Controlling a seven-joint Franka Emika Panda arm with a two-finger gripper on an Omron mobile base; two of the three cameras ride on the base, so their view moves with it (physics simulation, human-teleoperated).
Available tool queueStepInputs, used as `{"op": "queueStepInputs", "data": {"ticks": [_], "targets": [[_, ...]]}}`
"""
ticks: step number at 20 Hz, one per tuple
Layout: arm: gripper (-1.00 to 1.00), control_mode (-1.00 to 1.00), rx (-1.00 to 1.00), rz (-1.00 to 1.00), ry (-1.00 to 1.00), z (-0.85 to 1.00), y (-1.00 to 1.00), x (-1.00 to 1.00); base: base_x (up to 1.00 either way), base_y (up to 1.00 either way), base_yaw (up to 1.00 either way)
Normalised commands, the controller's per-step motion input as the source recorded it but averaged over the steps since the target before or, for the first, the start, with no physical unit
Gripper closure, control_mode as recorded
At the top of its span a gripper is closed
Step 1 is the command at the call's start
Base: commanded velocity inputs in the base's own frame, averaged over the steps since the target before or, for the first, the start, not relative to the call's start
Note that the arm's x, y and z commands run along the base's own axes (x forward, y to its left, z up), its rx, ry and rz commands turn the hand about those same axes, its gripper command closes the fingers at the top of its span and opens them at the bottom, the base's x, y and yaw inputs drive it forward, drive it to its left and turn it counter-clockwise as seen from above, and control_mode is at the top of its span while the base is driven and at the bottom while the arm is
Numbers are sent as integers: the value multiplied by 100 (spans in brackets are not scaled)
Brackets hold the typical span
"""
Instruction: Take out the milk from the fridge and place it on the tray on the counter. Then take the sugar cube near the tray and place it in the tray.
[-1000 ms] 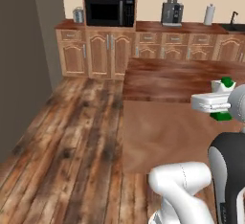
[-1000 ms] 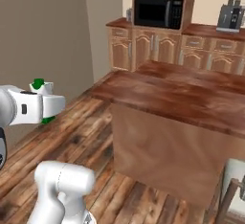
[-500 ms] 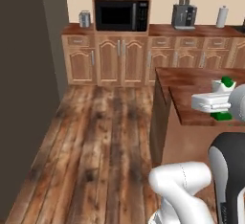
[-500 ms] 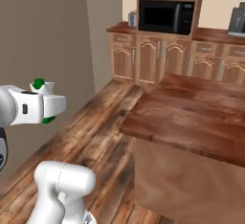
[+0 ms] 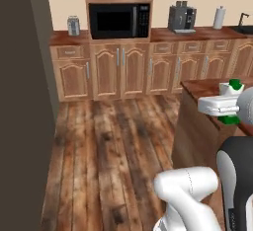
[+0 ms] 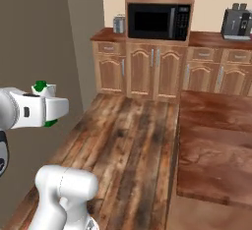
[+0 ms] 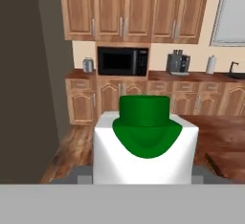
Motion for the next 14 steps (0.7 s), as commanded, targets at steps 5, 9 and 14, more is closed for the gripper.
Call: {"op": "queueStepInputs", "data": {"ticks": [5,9,14], "targets": [[100,100,0,0,0,0,0,0,100,100,-35],[100,100,0,0,0,0,0,0,100,100,-40],[100,100,0,0,0,0,0,0,100,97,-43]]}}
